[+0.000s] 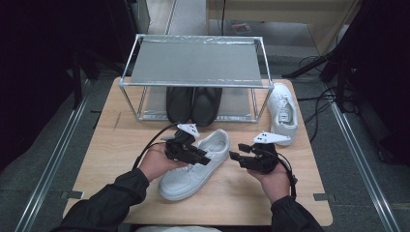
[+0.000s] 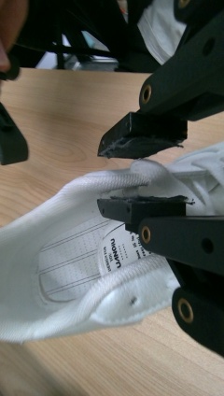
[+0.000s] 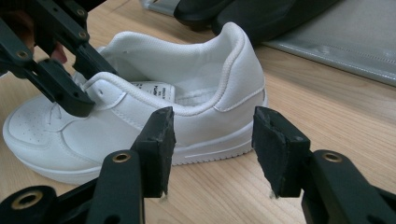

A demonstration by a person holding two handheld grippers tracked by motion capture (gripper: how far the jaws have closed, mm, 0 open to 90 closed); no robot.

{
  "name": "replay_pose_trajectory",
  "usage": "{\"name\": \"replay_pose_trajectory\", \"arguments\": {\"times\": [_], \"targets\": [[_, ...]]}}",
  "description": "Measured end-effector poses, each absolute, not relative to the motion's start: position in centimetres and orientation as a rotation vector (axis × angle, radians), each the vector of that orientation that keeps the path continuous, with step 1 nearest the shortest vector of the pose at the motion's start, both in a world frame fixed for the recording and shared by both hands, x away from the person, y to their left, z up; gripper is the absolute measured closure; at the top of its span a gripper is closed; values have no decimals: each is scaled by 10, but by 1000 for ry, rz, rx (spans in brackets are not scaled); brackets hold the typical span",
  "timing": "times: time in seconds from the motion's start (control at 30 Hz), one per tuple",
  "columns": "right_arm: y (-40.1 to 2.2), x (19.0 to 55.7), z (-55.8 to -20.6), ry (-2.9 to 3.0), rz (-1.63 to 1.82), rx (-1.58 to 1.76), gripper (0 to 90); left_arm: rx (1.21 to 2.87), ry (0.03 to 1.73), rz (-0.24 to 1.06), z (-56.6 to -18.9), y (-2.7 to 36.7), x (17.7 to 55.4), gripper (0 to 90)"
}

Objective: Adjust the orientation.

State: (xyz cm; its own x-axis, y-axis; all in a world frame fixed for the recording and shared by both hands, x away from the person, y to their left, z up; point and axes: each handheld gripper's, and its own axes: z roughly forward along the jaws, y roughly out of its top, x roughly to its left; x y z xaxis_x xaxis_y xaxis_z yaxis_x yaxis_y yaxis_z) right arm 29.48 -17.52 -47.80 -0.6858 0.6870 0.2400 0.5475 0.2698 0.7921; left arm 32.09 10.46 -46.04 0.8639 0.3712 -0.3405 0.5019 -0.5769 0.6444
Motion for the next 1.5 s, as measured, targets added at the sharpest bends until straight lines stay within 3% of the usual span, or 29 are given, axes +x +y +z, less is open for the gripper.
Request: {"name": "replay_pose_trajectory", "arguments": {"times": [0.13,0.3,0.4,0.6,0.73,1.2,1.5], "targets": [[-173,297,-476,2381,1408,1156,513,2232,637,-178,-450,114,311,705],[-164,299,-474,2397,1416,1105,533,2185,644,-140,-445,126,295,872],[-159,301,-473,2415,1437,1074,593,2190,675,-133,-449,129,287,891],[-148,307,-471,2439,1479,1069,826,2198,740,-144,-463,132,271,896],[-138,314,-472,2481,1475,1074,891,2221,777,-140,-474,134,266,898],[-121,319,-475,2568,1394,1002,900,2207,793,-60,-482,137,262,897],[-121,317,-477,2550,1406,1029,900,2209,814,-123,-485,138,270,900]]}}
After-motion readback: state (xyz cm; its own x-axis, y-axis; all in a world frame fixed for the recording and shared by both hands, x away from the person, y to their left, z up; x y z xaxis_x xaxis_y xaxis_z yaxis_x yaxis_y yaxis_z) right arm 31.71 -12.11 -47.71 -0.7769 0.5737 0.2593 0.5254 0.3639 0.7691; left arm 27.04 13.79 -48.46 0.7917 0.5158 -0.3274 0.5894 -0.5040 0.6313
